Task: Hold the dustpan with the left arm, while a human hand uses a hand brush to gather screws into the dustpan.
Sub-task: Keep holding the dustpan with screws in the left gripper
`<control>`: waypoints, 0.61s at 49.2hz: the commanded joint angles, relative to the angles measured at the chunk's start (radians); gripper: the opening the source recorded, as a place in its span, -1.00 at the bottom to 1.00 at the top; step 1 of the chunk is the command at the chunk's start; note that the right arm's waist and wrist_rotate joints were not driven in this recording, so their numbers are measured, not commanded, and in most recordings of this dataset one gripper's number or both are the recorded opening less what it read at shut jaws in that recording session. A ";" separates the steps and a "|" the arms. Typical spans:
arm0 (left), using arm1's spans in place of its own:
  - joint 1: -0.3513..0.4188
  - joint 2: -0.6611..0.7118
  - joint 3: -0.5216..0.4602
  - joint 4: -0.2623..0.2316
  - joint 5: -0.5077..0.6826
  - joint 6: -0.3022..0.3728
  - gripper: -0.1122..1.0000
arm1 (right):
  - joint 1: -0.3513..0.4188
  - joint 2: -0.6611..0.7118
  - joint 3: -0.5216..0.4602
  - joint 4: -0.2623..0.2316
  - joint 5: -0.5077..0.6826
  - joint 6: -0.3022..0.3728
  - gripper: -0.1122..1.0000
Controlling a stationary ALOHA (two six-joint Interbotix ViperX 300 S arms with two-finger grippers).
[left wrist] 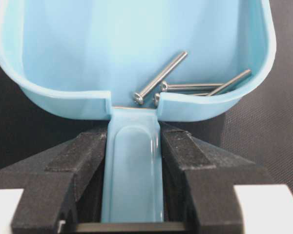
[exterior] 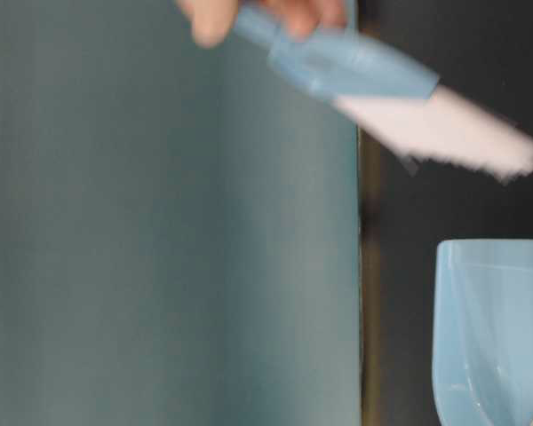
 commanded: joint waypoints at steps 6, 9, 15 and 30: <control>0.005 -0.021 -0.006 0.002 -0.017 0.003 -0.27 | 0.000 0.005 -0.006 -0.002 -0.009 0.000 -0.80; 0.003 -0.035 -0.008 0.002 -0.012 0.006 -0.27 | 0.000 0.005 -0.006 -0.002 -0.009 0.002 -0.80; 0.003 -0.064 -0.008 0.002 -0.005 0.011 -0.27 | 0.000 0.005 -0.006 -0.002 -0.009 0.002 -0.80; 0.003 -0.156 -0.011 0.002 0.115 0.041 -0.27 | 0.000 0.005 -0.006 -0.002 -0.009 0.000 -0.80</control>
